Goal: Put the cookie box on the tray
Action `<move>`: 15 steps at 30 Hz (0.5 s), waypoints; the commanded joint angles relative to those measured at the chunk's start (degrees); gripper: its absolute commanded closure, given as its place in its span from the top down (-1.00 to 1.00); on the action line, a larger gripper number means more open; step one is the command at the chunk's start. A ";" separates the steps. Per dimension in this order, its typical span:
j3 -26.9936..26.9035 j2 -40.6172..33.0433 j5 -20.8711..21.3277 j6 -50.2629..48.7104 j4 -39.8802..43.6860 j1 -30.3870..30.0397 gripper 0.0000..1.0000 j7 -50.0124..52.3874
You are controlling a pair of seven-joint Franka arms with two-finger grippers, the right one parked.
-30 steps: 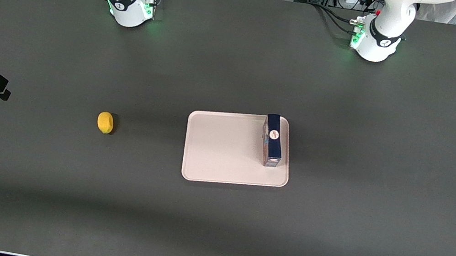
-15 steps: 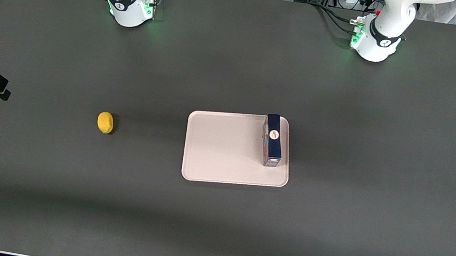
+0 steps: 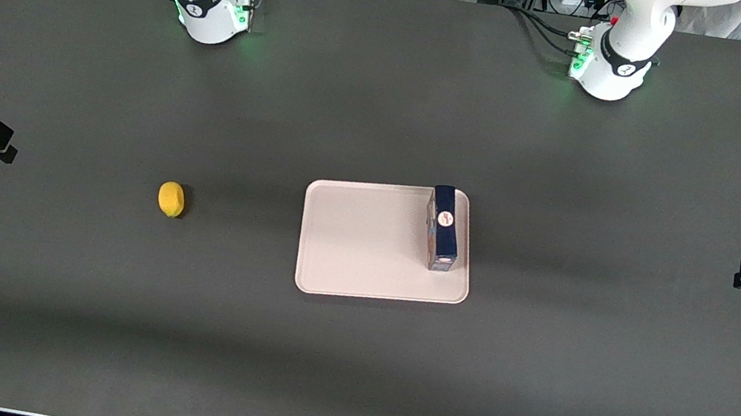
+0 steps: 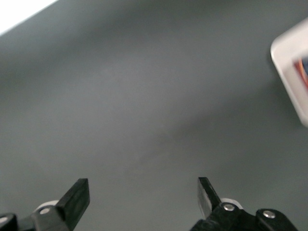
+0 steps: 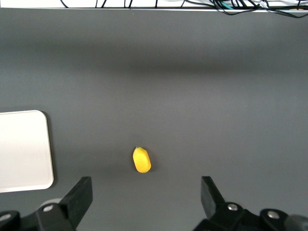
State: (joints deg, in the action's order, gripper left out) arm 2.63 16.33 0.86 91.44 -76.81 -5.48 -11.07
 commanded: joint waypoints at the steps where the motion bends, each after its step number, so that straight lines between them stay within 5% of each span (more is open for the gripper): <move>1: -0.34 -0.60 -0.77 0.76 -0.18 0.47 1.00 12.38; 15: -0.43 -0.60 -0.51 0.67 0.08 0.47 1.00 13.27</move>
State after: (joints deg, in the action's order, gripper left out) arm 2.55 16.33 0.66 91.86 -76.71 -5.32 1.24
